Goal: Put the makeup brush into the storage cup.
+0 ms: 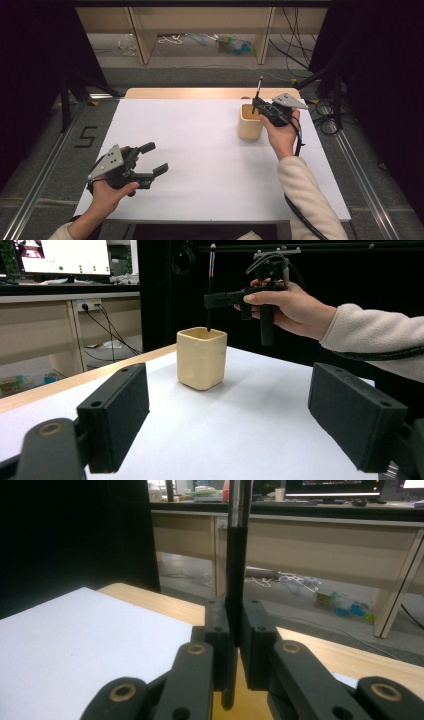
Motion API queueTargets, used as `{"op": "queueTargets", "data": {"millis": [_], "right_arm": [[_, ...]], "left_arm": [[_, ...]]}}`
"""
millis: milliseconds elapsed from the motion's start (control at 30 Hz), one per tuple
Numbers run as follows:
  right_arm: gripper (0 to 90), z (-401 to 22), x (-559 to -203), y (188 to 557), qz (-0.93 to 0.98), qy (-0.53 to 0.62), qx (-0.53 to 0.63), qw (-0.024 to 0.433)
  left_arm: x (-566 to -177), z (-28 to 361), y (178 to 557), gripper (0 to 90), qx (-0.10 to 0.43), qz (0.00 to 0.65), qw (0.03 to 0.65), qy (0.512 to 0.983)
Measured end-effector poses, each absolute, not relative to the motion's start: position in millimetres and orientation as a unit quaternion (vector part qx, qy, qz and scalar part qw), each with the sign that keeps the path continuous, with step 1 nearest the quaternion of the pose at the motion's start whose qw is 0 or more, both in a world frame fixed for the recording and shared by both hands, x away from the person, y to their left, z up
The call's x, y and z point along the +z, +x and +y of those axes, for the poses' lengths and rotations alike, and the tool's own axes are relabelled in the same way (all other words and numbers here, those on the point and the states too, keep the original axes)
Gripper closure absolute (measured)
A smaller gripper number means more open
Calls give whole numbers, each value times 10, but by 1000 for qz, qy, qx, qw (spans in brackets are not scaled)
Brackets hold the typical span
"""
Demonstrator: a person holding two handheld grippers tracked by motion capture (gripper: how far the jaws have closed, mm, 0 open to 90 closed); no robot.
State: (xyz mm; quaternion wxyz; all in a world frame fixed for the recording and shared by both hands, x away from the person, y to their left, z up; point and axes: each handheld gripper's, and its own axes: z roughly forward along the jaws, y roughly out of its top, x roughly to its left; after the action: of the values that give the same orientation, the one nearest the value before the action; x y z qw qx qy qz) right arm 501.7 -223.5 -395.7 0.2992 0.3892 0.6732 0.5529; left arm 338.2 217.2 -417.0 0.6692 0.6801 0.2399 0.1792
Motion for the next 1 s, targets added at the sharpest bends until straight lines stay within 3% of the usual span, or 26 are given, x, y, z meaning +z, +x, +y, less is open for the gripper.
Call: {"op": "queueTargets", "data": {"millis": [1000], "right_arm": [[840,-2196,-3961,5107,669,388,557,304]], "left_arm": [[-4171,2170,3381,166,178,238,669,681]]}}
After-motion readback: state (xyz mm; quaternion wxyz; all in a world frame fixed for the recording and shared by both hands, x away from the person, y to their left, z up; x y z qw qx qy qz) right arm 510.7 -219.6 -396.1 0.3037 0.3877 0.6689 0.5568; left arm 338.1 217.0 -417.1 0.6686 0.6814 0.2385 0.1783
